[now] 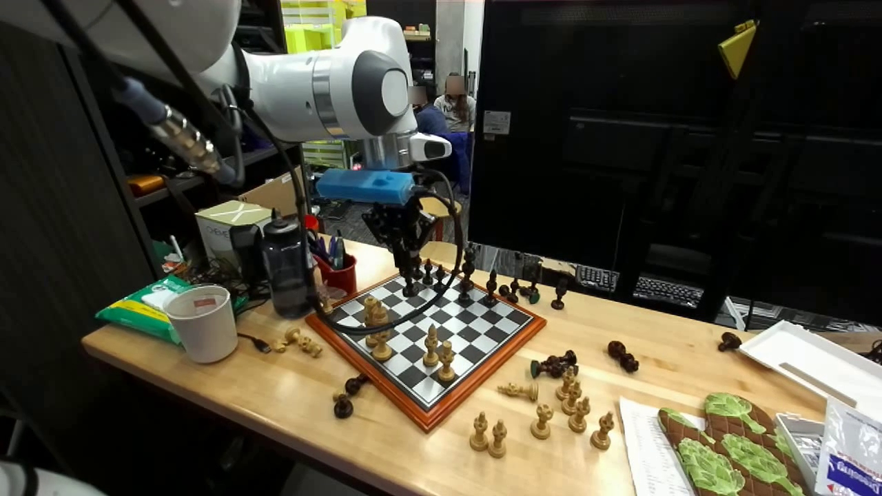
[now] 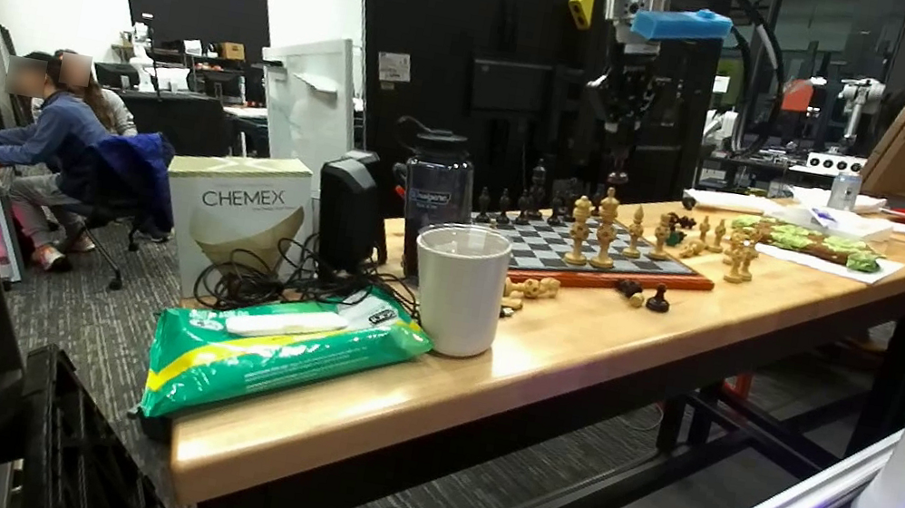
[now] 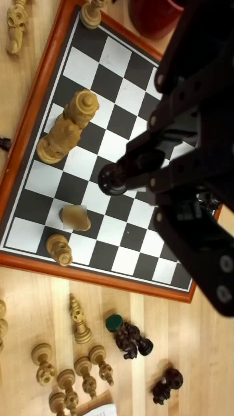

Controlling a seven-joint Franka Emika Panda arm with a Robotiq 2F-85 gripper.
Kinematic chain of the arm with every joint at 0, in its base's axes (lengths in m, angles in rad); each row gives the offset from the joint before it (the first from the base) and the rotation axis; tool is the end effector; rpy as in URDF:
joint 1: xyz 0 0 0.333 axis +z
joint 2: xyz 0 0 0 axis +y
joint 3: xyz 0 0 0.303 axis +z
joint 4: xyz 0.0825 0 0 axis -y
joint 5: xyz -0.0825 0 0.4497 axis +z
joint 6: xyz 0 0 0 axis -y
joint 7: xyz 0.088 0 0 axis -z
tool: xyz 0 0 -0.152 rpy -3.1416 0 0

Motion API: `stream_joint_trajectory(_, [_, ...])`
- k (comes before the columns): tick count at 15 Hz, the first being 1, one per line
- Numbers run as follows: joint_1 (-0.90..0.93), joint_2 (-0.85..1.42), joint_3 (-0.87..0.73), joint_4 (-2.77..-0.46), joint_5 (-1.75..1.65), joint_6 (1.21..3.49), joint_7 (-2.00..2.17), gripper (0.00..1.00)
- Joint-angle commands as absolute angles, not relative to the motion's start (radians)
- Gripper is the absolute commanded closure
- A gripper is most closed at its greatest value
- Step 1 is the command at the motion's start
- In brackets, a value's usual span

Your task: Move the bishop to 8c

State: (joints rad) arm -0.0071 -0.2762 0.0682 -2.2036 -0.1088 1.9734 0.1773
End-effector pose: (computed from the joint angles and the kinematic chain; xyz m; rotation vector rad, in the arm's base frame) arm 0.5418 0.0219 0.4200 3.0245 -0.1179 0.0890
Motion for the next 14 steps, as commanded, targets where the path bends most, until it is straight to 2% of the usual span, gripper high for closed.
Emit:
stream_joint_trajectory(1, [0.001,-0.196,0.056,-2.097,-0.113,1.926,0.103,0.95])
stream_joint_trajectory(10, [-0.008,0.004,0.003,-1.891,-0.099,1.876,-0.171,0.95])
stream_joint_trajectory(11, [-0.004,-0.031,0.008,-1.953,-0.108,1.919,-0.117,0.78])
stream_joint_trajectory(14, [-0.008,0.003,0.002,-1.912,-0.107,1.905,-0.149,0.78])
